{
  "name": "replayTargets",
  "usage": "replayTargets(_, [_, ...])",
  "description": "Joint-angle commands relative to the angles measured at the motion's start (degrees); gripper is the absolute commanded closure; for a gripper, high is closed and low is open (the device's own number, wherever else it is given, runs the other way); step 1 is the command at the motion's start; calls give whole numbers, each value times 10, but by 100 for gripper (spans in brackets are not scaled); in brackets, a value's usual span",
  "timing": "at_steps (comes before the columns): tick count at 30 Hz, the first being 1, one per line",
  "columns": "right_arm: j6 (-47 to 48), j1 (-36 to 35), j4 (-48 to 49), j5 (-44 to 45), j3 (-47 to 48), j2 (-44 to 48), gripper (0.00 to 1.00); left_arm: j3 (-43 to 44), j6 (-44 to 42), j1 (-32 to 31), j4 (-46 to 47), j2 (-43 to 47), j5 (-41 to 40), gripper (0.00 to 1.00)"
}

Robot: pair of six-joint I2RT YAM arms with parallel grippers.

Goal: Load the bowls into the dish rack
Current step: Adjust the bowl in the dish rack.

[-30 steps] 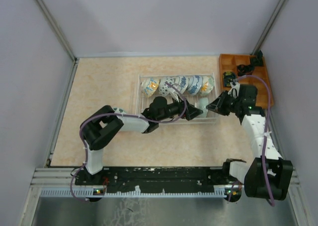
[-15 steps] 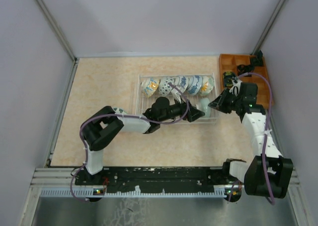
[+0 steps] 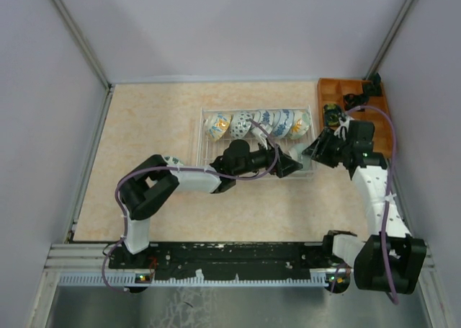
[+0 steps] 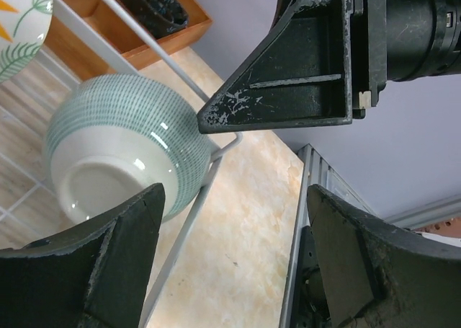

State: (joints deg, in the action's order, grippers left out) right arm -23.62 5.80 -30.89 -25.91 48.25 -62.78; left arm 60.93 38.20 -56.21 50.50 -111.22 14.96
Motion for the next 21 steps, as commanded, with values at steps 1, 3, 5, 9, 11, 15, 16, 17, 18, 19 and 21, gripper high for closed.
replayTargets(1, [6,1,-15,17,45,34,52,24,-9,-7,18,16,14,15])
replayTargets(3, [6,1,-21,23,53,42,48,27,-11,-7,16,13,14,14])
replayTargets(5, [5,1,-29,33,62,51,47,29,-11,-7,16,10,12,14])
replayTargets(9, [4,1,-38,44,77,64,43,32,-9,-8,15,4,14,14])
replayTargets(11, [2,1,-38,41,77,64,42,34,-8,-8,16,2,15,14])
replayTargets(15, [1,1,-33,41,73,64,41,44,-7,-8,14,-5,18,14])
replayTargets(16, [1,1,-33,41,71,65,40,45,-7,-8,14,-7,19,14])
replayTargets(17, [1,1,-31,41,70,65,40,47,-7,-9,13,-9,19,14])
replayTargets(18, [1,1,-31,40,69,64,40,49,-6,-9,13,-12,20,14])
replayTargets(19, [1,1,-30,40,69,64,40,50,-5,-9,14,-13,21,14])
replayTargets(21, [0,1,-28,38,68,63,39,49,-6,-9,13,-8,19,14])
